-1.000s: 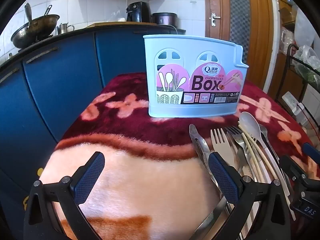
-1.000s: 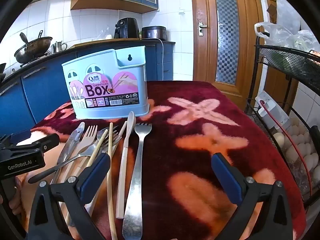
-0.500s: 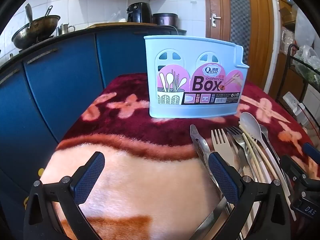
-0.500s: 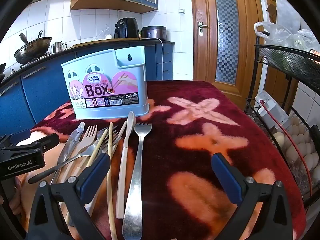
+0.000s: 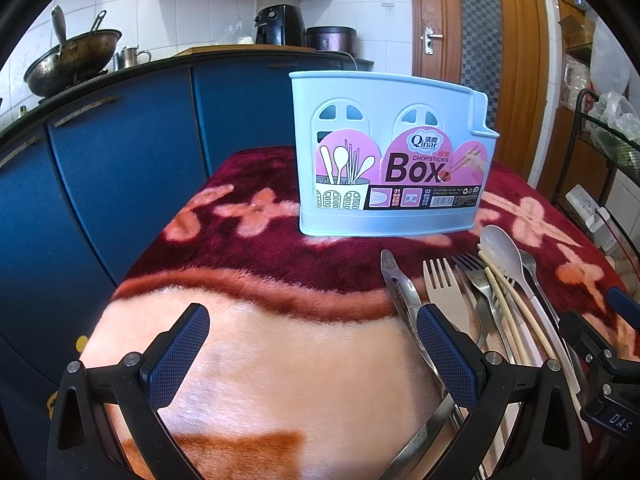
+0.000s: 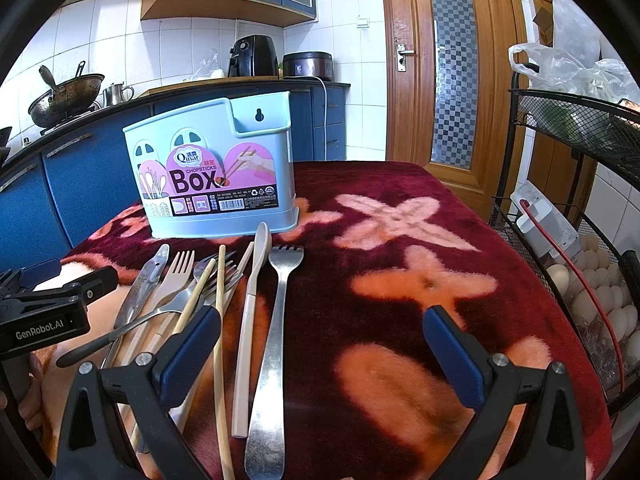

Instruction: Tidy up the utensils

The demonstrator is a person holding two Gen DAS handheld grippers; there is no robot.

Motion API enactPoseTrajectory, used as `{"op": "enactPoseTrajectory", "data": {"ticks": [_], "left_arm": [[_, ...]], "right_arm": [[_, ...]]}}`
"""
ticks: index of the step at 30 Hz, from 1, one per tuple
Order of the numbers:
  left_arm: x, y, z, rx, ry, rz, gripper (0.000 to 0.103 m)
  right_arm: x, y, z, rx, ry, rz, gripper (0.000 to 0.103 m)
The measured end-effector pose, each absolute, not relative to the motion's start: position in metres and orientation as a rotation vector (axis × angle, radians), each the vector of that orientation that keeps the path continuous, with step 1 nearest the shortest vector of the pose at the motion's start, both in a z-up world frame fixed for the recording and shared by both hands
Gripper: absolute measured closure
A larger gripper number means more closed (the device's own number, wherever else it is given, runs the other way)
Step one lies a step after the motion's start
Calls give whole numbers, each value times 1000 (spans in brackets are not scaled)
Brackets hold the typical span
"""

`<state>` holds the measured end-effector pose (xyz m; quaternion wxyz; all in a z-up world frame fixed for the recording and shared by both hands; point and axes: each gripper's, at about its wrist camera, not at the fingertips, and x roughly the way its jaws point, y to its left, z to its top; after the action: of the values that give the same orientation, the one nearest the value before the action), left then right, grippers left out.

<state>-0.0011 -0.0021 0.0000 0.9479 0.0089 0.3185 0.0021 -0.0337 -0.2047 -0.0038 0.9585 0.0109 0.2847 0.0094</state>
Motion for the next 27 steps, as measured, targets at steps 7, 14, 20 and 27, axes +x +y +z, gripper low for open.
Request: {"op": "enactPoseTrajectory", "data": {"ticks": [7,14,20,27], "left_arm": [[0,2,0,12,651,4,0],[0,2,0,12,651,4,0],[1,2,0,13,653,4,0],[1,2,0,12,652,5,0]], "right_arm": [[-34,-205,-4,23,578,20,0],[-34,-205,-4,24,577,20,0],[-34,-205,-4,24,578,20,0],[-34,-205,-4,24,578,20,0]]}}
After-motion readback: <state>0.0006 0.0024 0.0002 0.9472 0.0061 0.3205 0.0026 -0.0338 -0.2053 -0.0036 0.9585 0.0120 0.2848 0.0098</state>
